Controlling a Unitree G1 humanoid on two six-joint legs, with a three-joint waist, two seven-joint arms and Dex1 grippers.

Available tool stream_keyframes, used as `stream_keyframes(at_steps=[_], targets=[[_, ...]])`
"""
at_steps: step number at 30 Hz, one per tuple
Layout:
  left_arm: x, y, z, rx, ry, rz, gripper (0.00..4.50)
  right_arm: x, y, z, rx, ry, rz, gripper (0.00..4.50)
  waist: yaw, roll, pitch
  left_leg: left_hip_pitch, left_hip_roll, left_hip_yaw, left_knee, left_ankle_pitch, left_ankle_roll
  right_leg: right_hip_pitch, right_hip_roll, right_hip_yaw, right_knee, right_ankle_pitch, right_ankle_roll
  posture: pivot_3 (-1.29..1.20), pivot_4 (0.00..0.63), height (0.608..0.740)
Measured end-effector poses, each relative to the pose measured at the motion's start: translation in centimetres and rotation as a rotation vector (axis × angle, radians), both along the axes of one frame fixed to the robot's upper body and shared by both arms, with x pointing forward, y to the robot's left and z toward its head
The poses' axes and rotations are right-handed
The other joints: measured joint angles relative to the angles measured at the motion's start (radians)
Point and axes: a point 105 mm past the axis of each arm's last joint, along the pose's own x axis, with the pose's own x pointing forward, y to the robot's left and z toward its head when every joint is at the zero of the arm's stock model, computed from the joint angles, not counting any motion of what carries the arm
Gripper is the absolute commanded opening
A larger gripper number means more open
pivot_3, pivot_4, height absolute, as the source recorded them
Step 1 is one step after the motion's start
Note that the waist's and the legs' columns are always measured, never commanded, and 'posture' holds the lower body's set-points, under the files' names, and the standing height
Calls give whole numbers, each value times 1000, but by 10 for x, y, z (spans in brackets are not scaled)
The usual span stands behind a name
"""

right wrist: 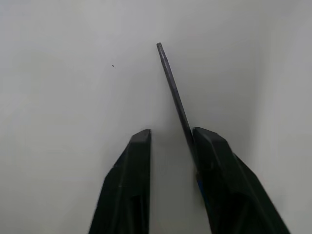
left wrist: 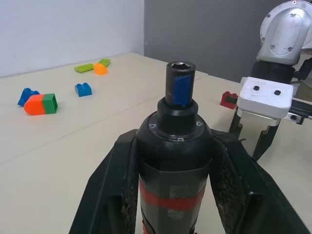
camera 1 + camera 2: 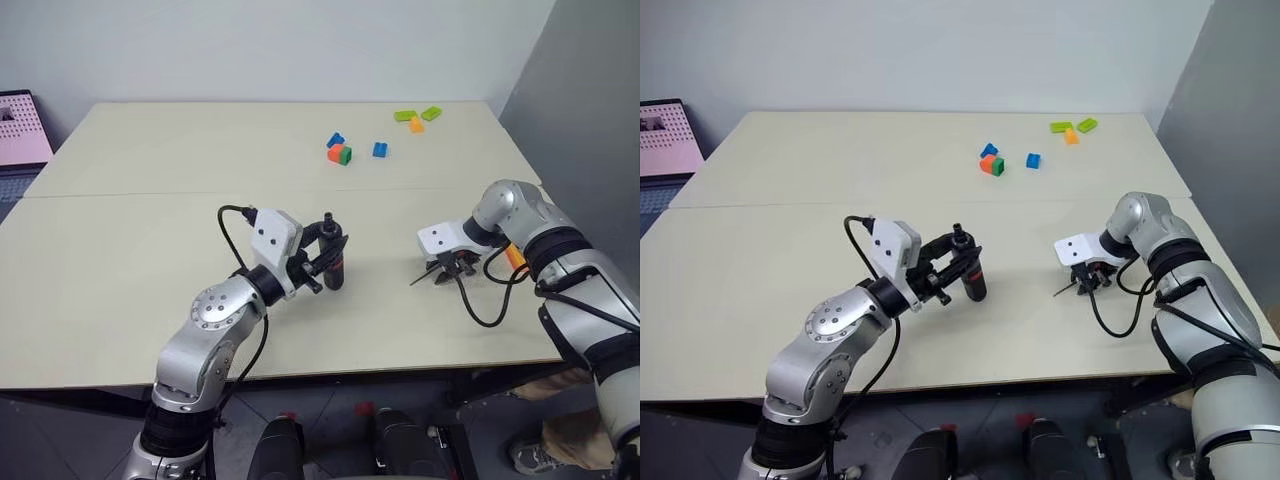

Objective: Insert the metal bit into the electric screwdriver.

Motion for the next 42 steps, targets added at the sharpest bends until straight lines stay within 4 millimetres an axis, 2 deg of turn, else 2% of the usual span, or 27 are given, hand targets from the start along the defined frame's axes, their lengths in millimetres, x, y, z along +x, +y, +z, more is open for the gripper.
stream_keyframes(at_steps=[2, 9, 12, 14, 19, 21, 24, 27, 30, 34, 42], targets=[[0, 0, 0, 2, -1, -2, 1654, 1, 0, 0, 2, -19, 8, 13, 0, 0, 0, 0, 0, 0, 0, 0, 0, 0, 0, 0, 0, 0, 0, 0, 150, 740], [-1, -1, 1, 4, -7, -10, 1654, -1, -4, 0, 71, -38, -1, 0, 1, 0, 0, -1, 0, 0, 0, 0, 0, 0, 0, 0, -1, 0, 0, 0, 150, 740], [-1, -3, 2, 2, -18, -14, 1654, -2, -5, 6, 139, -58, -7, 0, 1, 0, 0, -1, 0, 0, 0, 0, 0, -1, 0, 1, -1, 0, 0, 0, 150, 740], [-1, -3, 3, -2, -24, -15, 1654, -2, -4, 18, 196, -86, -9, 0, 1, 1, 0, -2, 0, 1, -1, 0, 0, -2, 0, 1, -1, 0, 1, 0, 150, 740], [1, -12, 5, 19, -42, -36, 1653, -9, 4, 57, 507, -142, -106, 0, 11, 1, 0, -4, 0, 1, -2, 0, 0, -4, 0, 1, -1, 3, 5, 0, 150, 740], [4, -19, 6, 15, -38, -56, 1653, -16, 9, 76, 738, -149, -207, 0, 22, 0, 1, -6, 0, -2, -1, 0, 0, -5, 0, -1, -1, 3, 5, 0, 150, 740], [10, -25, 8, 0, -35, -53, 1653, -27, 17, 95, 963, -144, -306, 0, 26, 1, 1, -8, 0, -3, 0, 0, 0, -6, 0, -2, -1, 3, 5, 0, 150, 740], [18, -29, 9, -21, -33, -19, 1653, -36, 35, 124, 1266, -104, -412, 0, 23, 1, 1, -9, 0, -2, 0, 0, 0, -7, 0, -1, -1, 3, 5, 0, 150, 740], [23, -34, 9, -41, -27, 7, 1653, -47, 44, 151, 1448, -94, -437, 0, 24, 1, 1, -9, 0, -4, 0, 0, 0, -7, 0, -2, -1, 3, 5, 0, 150, 740], [22, -42, 9, -24, -40, -8, 1653, -59, 57, 162, 1555, -48, -458, 0, 24, 1, 1, -10, 0, -3, 0, 0, 0, -7, 0, -2, -3, 3, 5, 0, 150, 740], [22, -44, 8, -30, -52, -3, 1653, -58, 60, 174, 1603, -118, -497, 0, 24, 1, 1, -11, 0, -3, 0, 0, 0, -7, 0, -2, -4, 2, 5, 0, 150, 740]])
